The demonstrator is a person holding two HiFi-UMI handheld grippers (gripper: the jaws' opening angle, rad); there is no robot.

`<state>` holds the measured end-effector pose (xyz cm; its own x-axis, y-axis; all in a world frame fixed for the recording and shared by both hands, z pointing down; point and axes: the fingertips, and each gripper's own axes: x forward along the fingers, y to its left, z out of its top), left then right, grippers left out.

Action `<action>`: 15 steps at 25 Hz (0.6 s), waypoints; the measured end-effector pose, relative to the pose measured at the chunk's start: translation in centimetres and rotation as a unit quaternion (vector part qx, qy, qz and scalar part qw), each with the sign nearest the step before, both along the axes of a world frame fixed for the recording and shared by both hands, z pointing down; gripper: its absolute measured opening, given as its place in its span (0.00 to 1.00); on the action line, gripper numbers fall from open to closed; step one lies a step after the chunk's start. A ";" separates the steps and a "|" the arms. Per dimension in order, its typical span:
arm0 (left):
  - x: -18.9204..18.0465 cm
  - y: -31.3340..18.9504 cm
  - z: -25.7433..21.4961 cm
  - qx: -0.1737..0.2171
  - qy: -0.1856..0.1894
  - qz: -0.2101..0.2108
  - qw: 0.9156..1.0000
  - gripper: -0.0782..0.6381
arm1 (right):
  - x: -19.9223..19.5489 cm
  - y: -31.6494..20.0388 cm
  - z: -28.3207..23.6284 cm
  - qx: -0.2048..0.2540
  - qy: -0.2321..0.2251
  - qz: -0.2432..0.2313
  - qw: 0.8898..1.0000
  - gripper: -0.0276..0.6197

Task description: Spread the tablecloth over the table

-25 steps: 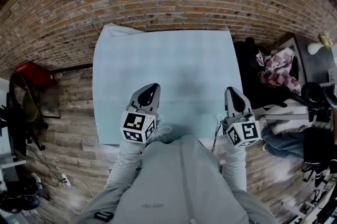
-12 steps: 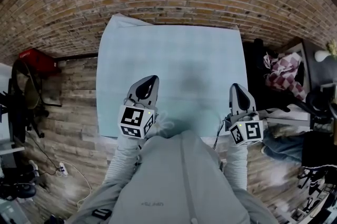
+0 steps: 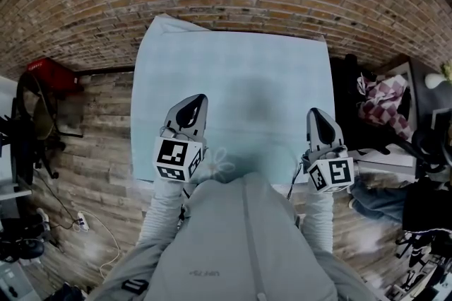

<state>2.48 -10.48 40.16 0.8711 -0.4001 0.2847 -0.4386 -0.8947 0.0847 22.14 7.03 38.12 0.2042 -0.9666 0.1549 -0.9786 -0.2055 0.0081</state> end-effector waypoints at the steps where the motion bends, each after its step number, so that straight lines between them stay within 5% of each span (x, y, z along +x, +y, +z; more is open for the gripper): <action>1: -0.1 -0.1 0.0 0.000 0.000 -0.001 1.000 0.14 | 0.0 -0.1 0.0 0.000 0.000 -0.001 1.000 0.08; 15: -0.4 -0.1 0.0 0.003 0.000 -0.003 1.000 0.14 | -0.2 -0.5 0.0 0.012 -0.027 0.005 1.000 0.08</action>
